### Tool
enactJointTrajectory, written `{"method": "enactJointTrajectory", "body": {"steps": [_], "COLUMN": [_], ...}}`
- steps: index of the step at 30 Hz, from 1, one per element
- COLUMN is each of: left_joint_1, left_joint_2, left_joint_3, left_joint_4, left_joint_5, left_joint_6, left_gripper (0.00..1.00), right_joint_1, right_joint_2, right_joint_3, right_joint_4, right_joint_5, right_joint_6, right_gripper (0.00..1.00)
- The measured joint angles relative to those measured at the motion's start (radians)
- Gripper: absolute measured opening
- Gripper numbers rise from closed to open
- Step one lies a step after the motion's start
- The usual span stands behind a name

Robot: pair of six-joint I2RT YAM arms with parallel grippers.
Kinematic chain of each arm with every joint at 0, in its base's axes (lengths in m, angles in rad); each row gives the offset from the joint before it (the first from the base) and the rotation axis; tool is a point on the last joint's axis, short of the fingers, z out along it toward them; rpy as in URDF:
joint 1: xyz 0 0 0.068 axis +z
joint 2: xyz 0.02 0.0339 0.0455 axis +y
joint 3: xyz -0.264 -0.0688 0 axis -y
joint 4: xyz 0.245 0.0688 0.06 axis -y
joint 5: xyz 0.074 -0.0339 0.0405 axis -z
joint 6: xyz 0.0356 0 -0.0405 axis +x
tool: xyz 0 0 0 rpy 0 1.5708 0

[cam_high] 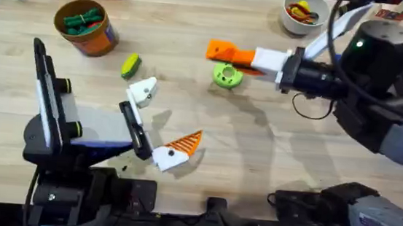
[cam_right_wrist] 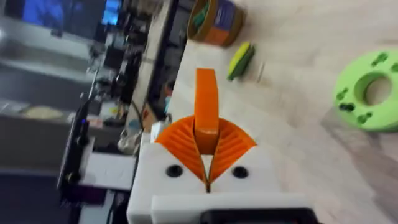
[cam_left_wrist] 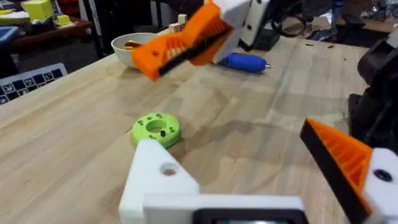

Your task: Pick up the gripper from the table and insert it into the empty holder that is missing its gripper. Then pick up a screw, insert it into the mounting hole, and use the screwdriver to tighten it. Finally, clean up the table by picking up the vegetable and placing it into the bucket.

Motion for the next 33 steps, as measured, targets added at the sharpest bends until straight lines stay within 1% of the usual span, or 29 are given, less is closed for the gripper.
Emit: {"method": "enactJointTrajectory", "body": {"steps": [4,8,12,15,19,23,26,30,33], "left_joint_1": [0.0,0.0,0.0,0.0,0.0,0.0,0.0,0.0,0.0], "left_joint_2": [0.0,0.0,0.0,0.0,0.0,0.0,0.0,0.0,0.0], "left_joint_3": [0.0,0.0,0.0,0.0,0.0,0.0,0.0,0.0,0.0], "left_joint_4": [0.0,0.0,0.0,0.0,0.0,0.0,0.0,0.0,0.0], "left_joint_5": [0.0,0.0,0.001,0.002,0.003,0.003,0.003,0.003,0.003], "left_joint_6": [0.0,0.0,0.0,0.0,0.0,0.0,0.0,0.0,0.0], "left_gripper": [0.986,0.986,0.986,0.986,0.985,0.986,0.985,0.986,0.985], "right_joint_1": [0.0,0.0,0.0,0.0,0.0,0.0,0.0,0.006,0.026], "right_joint_2": [0.052,0.142,0.249,0.322,0.387,0.412,0.415,0.418,0.422], "right_joint_3": [-0.004,-0.004,-0.004,-0.004,-0.004,-0.004,0.005,0.051,0.09], "right_joint_4": [0.068,0.244,0.381,0.418,0.421,0.423,0.421,0.421,0.425], "right_joint_5": [-0.131,-0.256,-0.377,-0.465,-0.568,-0.624,-0.648,-0.668,-0.678], "right_joint_6": [-0.023,-0.022,0.009,0.032,0.048,0.062,0.109,0.184,0.226], "right_gripper": [0.01,0.01,0.01,0.01,0.01,0.01,0.01,0.01,0.01]}}
